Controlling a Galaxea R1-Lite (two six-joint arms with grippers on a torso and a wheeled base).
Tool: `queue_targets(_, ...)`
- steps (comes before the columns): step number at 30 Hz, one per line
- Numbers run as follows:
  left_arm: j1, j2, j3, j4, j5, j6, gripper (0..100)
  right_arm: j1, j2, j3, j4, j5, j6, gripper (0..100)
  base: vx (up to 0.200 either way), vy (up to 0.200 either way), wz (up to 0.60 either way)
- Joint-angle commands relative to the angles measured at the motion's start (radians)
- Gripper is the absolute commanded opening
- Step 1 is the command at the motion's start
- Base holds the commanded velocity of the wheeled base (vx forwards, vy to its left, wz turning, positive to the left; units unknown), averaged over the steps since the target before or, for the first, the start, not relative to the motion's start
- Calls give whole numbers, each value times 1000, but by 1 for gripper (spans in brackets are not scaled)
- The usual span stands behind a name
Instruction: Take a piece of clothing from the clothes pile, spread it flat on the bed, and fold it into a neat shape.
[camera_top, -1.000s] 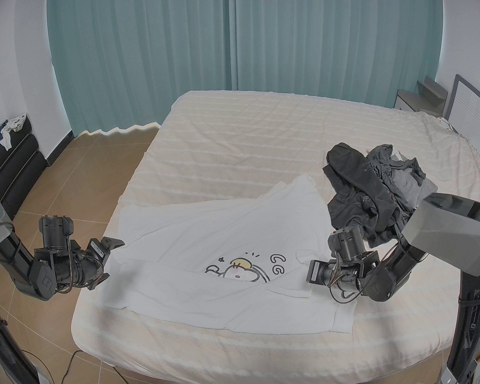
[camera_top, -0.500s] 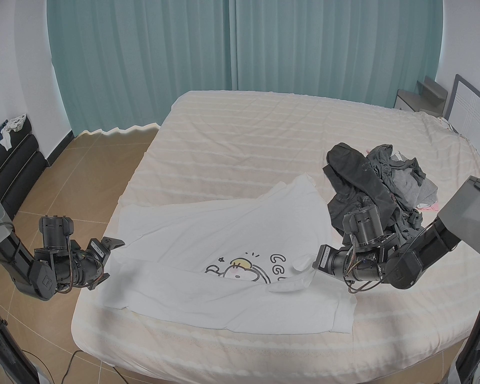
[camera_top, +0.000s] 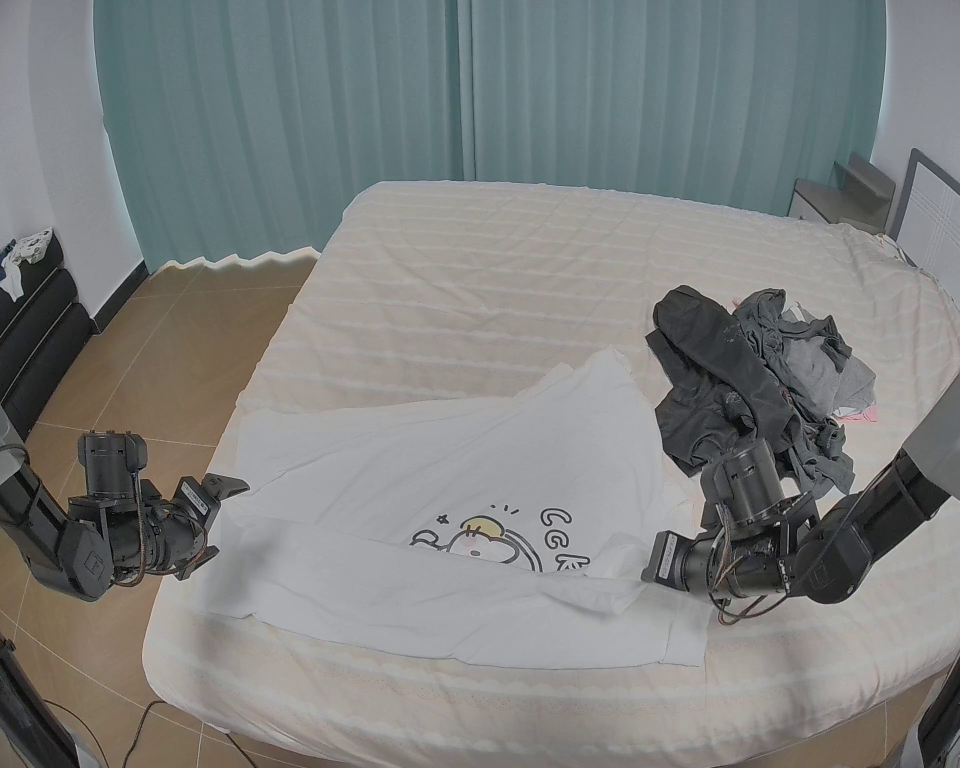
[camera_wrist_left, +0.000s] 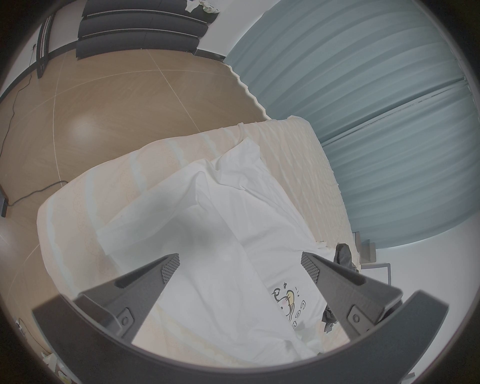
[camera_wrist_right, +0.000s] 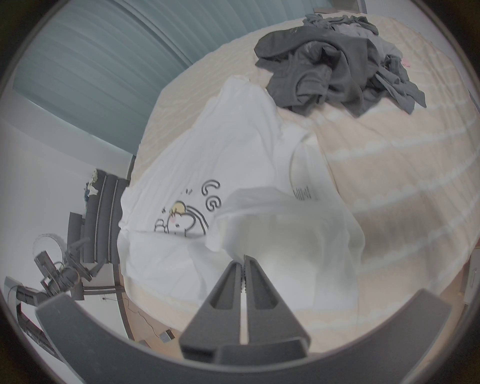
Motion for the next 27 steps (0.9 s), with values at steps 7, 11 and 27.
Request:
queue_targets(7,0,-2,2,-1,0,0,100,94,38,102,-5,19,70,0,0,0,0)
queue_targets(11,0,0,3,-1,0,0,100,108,65,104,-5,16,79,0,0,0,0)
queue_targets(27,0,0,5,-2,-1,0,100,108,-4,176,-116,10,88,100,0,0,0)
